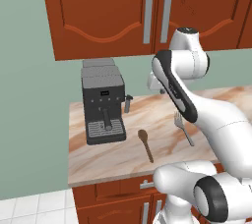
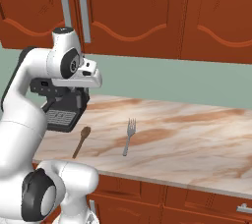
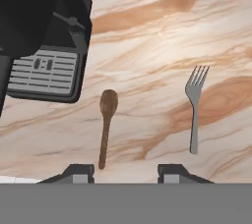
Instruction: Take the fork and place it on the left side of the plate. Then take the spoon and place it on the right side of the plate. Make sure they're directly next to the plate.
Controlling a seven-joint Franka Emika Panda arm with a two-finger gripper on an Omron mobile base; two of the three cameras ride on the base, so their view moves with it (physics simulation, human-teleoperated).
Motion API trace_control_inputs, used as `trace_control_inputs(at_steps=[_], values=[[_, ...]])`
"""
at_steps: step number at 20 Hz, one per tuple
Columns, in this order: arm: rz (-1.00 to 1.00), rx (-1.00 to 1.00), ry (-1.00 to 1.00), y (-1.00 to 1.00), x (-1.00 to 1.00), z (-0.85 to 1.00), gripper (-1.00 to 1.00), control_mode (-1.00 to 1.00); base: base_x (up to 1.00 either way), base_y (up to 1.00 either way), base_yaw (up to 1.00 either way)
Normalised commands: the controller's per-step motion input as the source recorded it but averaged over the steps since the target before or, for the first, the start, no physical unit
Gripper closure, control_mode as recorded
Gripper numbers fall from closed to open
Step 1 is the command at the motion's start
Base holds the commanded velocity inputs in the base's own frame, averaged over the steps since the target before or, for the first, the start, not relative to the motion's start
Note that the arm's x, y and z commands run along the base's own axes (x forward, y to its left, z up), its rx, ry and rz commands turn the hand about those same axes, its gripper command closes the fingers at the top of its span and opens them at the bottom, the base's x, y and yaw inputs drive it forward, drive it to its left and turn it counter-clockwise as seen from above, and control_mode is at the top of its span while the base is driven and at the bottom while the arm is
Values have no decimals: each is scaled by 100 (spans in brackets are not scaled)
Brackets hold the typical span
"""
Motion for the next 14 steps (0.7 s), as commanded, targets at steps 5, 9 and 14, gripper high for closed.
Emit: trace_control_inputs(at_steps=[5,9,14], values=[[0,0,0,-9,-30,-30,-100,-100,0,0,0],[-3,6,0,-74,-76,-85,-100,-100,0,0,0],[-2,8,7,-93,-46,-75,-100,-100,0,0,0]])
